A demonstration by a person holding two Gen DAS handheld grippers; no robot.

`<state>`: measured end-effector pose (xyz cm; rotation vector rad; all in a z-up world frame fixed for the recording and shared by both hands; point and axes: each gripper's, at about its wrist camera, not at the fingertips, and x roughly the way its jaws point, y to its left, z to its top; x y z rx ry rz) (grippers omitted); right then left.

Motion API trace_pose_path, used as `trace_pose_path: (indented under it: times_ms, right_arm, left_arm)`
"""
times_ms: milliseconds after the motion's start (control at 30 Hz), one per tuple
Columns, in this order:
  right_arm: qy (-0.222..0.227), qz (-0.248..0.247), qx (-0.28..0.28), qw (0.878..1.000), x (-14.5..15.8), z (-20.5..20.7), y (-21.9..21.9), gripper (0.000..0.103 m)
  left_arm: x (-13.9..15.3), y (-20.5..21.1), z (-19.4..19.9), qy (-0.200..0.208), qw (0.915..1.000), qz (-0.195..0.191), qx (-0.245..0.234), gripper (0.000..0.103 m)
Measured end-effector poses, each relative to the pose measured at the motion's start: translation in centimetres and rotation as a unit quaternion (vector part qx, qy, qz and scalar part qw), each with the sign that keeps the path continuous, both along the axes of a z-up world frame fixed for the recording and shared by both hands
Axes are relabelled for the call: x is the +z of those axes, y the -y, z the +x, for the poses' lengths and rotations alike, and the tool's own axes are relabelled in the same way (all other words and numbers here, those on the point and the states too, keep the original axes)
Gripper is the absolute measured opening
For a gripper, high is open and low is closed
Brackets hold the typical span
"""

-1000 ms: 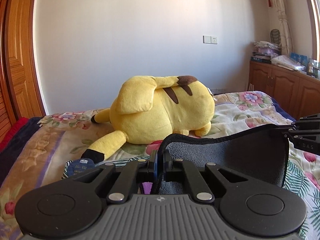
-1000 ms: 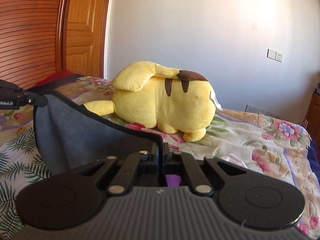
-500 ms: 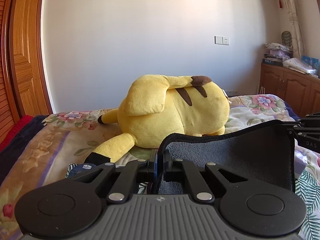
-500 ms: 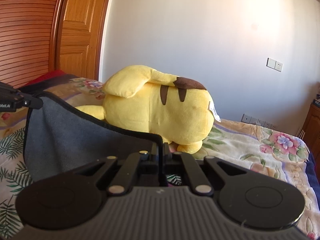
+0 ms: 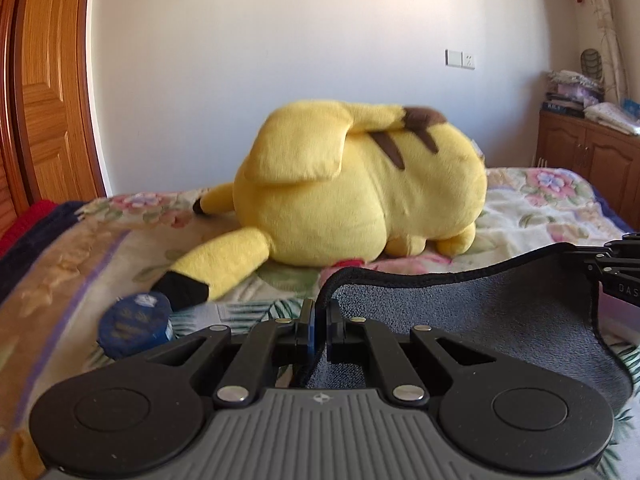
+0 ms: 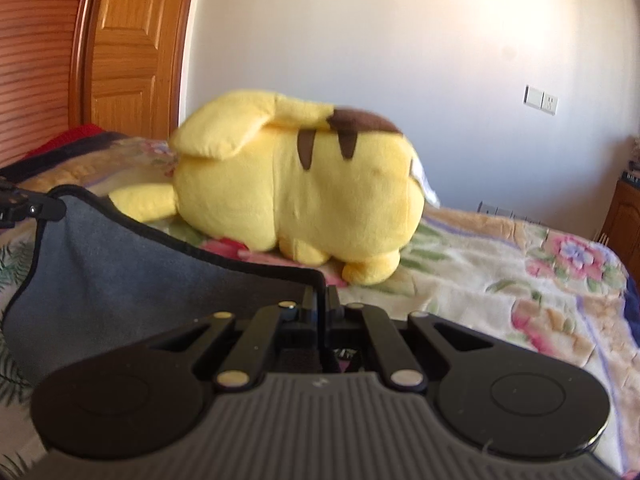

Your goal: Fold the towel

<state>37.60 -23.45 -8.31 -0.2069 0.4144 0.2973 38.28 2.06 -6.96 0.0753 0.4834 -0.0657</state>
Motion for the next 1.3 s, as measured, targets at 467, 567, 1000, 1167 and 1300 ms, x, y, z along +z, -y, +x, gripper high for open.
trace_pose_path:
  times_ms: [467, 567, 1000, 1167, 1300]
  right_arm:
    - [-0.030, -0.016, 0.000, 0.999, -4.5, 2.0, -0.3, 0.005]
    - [-0.026, -0.029, -0.002, 0.999, -4.6, 1.9, -0.5, 0.045]
    - [-0.040, -0.009, 0.006, 0.999, -1.4, -1.1, 0.1, 0.058]
    - [-0.040, -0.004, 0.010, 0.999, 0.8, -3.1, 0.2, 0.058]
    - [-0.039, -0.007, 0.013, 0.999, 2.7, -4.8, 0.3, 0.058]
  left_arm:
    - [-4.3, 0.5, 3.0, -0.034, 0.9994, 0.009, 0.005, 0.012]
    - [-4.4, 0.7, 2.8, -0.035, 0.9993, 0.013, -0.001, 0.020]
    - [-1.8, 1.5, 0.1, -0.040, 0.9991, 0.015, -0.009, 0.059]
    - [-0.2, 1.9, -1.9, -0.046, 0.9981, 0.035, -0.022, 0.060]
    - [1.3, 1.8, -3.7, -0.047, 0.9980, 0.036, -0.023, 0.060]
